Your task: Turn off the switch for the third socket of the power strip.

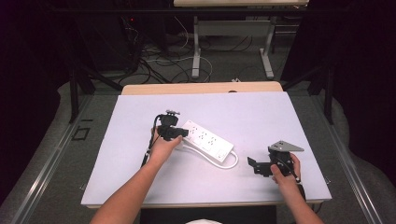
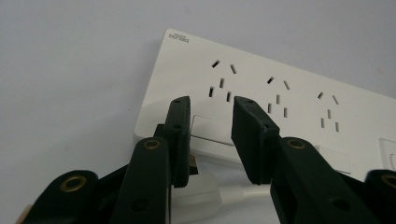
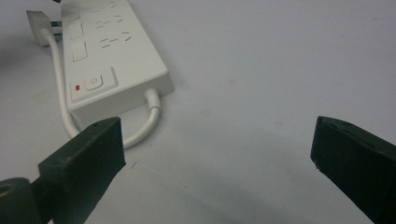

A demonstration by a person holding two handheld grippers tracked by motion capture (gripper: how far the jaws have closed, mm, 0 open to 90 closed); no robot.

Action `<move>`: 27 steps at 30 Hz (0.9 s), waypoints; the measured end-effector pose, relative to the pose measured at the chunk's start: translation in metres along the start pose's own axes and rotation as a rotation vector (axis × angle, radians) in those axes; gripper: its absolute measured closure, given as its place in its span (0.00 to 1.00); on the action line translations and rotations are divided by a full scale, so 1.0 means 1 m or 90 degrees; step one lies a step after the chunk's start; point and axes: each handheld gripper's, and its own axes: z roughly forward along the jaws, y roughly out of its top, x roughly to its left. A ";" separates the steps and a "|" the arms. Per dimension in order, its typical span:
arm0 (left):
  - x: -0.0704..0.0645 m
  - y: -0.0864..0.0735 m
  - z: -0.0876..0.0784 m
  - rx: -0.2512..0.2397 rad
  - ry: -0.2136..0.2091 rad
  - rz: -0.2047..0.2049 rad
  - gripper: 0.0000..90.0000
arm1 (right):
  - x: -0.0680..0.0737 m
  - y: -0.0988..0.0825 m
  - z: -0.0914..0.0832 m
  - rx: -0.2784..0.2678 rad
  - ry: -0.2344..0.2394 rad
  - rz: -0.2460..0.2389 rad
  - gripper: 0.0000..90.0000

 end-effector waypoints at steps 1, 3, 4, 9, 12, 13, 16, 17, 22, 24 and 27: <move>0.000 0.000 -0.001 0.002 0.001 0.006 0.73 | 0.000 0.000 0.000 0.000 0.000 -0.001 0.03; -0.002 0.000 -0.003 0.001 -0.001 0.002 0.72 | 0.000 0.000 0.000 0.000 0.000 -0.001 0.03; -0.002 -0.001 -0.004 0.000 -0.002 0.009 0.70 | 0.000 0.000 0.000 0.000 0.001 0.001 0.03; -0.004 -0.002 -0.010 -0.005 -0.008 0.015 0.66 | 0.000 0.000 0.000 0.000 0.001 0.001 0.03; -0.006 -0.002 -0.013 -0.009 -0.012 0.015 0.64 | 0.000 0.000 0.000 0.001 0.001 0.001 0.03; -0.007 -0.002 -0.014 -0.008 -0.016 0.020 0.64 | 0.000 0.000 0.000 0.001 0.001 -0.001 0.03; -0.009 -0.003 -0.017 -0.008 -0.024 0.025 0.62 | 0.000 0.000 0.000 0.003 0.001 0.000 0.03; -0.010 -0.004 -0.019 -0.005 -0.026 0.021 0.60 | 0.000 0.000 0.000 0.003 0.001 0.000 0.03; -0.014 -0.006 -0.024 -0.006 -0.034 0.040 0.54 | 0.000 0.000 0.000 0.002 0.001 0.000 0.03; -0.015 -0.007 -0.026 -0.007 -0.038 0.041 0.53 | 0.000 0.000 0.000 0.003 0.001 0.000 0.03; -0.017 -0.008 -0.030 -0.010 -0.041 0.052 0.51 | 0.000 0.000 0.000 0.003 0.001 0.000 0.03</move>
